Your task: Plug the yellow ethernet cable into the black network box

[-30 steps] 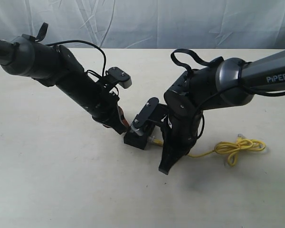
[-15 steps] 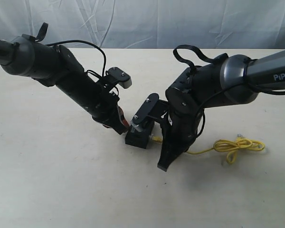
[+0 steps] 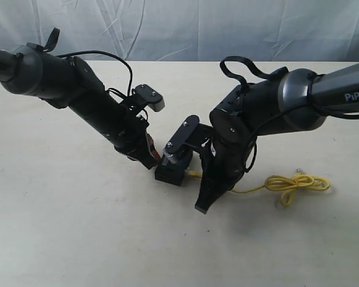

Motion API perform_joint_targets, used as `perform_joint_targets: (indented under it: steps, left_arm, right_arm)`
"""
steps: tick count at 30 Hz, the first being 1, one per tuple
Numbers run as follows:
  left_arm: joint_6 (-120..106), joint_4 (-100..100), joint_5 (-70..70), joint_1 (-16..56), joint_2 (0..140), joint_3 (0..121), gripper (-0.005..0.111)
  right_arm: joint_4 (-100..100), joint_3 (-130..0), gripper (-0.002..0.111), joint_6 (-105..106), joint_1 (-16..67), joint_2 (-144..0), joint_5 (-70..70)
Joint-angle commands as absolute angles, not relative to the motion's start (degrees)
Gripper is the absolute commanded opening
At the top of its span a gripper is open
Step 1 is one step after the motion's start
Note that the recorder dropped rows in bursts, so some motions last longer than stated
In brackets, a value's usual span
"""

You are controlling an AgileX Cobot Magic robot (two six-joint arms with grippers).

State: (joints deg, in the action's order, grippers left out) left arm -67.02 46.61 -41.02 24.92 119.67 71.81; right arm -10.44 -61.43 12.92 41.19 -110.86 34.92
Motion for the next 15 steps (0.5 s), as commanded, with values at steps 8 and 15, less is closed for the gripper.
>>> perform_joint_targets:
  steps: [8, 15]
  left_arm:
    - [-68.02, 49.46, -44.18, 25.22, 119.67, 72.08, 0.000]
    - [-68.02, 49.56, -45.02, 25.22, 119.67, 72.08, 0.000]
  right_arm:
    - [-5.96, -61.45, -0.001, 15.03, 41.31, -110.53, 28.33]
    - [-4.42, -61.45, -0.001, 15.03, 41.31, -110.53, 27.63]
